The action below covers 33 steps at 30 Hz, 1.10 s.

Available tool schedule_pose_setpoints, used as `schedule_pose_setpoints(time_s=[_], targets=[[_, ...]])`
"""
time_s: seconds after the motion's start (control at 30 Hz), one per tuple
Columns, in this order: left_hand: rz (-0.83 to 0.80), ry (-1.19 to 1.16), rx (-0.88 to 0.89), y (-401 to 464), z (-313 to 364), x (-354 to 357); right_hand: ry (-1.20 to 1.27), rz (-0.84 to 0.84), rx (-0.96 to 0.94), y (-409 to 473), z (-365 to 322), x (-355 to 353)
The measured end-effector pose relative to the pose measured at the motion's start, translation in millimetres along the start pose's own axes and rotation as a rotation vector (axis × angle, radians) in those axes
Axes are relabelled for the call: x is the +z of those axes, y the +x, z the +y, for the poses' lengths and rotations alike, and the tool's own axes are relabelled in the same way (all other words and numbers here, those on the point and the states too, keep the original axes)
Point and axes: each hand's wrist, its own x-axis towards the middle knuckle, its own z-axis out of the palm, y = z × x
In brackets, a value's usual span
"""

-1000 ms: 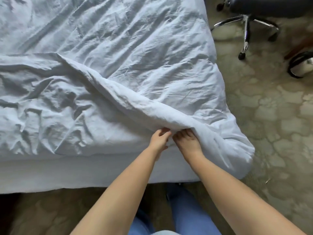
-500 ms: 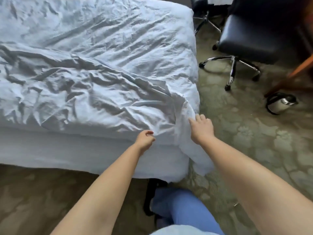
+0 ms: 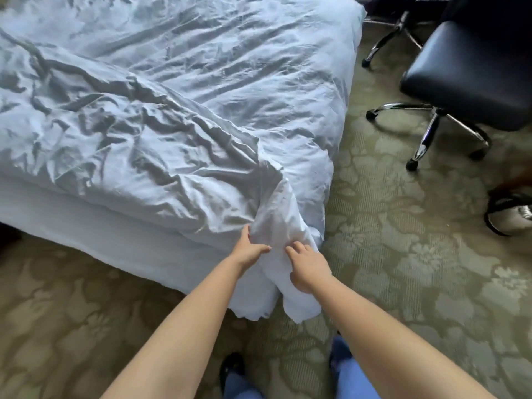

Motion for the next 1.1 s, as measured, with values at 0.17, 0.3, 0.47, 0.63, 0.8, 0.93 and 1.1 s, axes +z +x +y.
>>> schedule_pose_setpoints(time_s=[0.17, 0.3, 0.47, 0.63, 0.8, 0.93, 1.1], targets=[[0.053, 0.035, -0.142, 31.3, 18.9, 53.0, 0.256, -0.11, -0.074, 5.0, 62.2, -3.5], [-0.003, 0.42, -0.214, 25.1, 43.8, 90.6, 0.262, -0.296, -0.053, 13.7, 107.2, -19.2], [-0.129, -0.044, -0.242, 20.0, 115.9, 116.5, 0.619, -0.415, -0.114, 27.8, 130.0, -38.4], [0.031, -0.565, -0.002, 31.1, 187.4, 117.5, 1.203, -0.083, 0.069, 62.0, 165.3, -123.0], [-0.068, -0.115, 0.057, 55.8, 205.5, 99.7, 1.267, -0.18, 0.196, 100.6, 198.7, -162.4], [-0.053, 0.144, 0.049, 67.3, 223.8, 112.1, 1.531, -0.221, 0.32, 116.0, 205.4, -199.1], [0.434, 0.155, 0.128, 64.2, 273.9, 154.8, 1.259, -0.439, -0.015, 108.4, 230.2, -227.6]])
